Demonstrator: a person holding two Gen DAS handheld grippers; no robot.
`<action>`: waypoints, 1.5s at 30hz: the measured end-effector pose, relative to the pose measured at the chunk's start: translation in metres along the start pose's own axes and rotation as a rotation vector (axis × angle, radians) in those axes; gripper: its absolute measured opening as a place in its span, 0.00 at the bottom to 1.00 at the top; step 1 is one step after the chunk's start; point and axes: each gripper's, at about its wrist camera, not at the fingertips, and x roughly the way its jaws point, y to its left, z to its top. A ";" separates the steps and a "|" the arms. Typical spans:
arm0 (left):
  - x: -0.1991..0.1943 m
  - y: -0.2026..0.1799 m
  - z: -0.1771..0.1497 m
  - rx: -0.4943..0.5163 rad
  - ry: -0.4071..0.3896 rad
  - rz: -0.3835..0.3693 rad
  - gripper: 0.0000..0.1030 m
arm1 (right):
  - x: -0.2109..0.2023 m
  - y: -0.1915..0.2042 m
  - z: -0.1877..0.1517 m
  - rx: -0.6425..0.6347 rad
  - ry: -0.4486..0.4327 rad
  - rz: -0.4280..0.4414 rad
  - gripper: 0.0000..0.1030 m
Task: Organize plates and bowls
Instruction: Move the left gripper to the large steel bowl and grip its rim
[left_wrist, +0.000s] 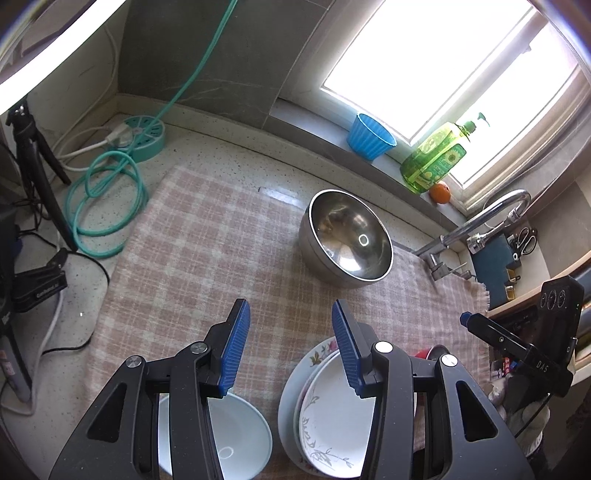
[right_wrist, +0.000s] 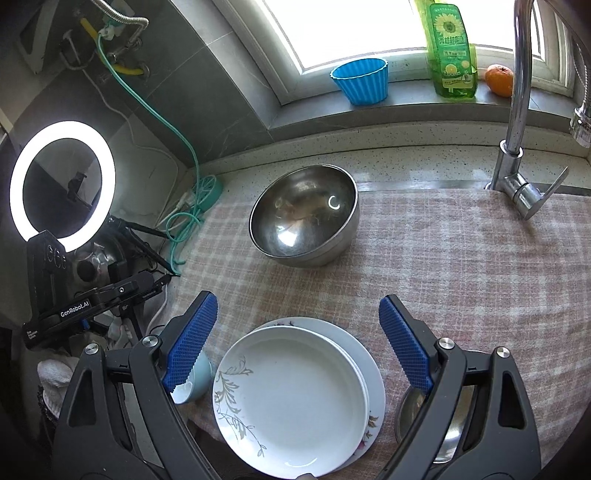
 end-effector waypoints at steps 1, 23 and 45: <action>0.004 0.000 0.004 -0.002 0.005 -0.005 0.43 | 0.004 0.000 0.004 0.007 -0.001 0.000 0.89; 0.091 -0.012 0.057 -0.001 0.084 -0.051 0.43 | 0.080 -0.032 0.045 0.138 0.042 -0.033 0.77; 0.136 -0.015 0.069 0.011 0.144 -0.021 0.43 | 0.122 -0.051 0.055 0.181 0.109 -0.037 0.46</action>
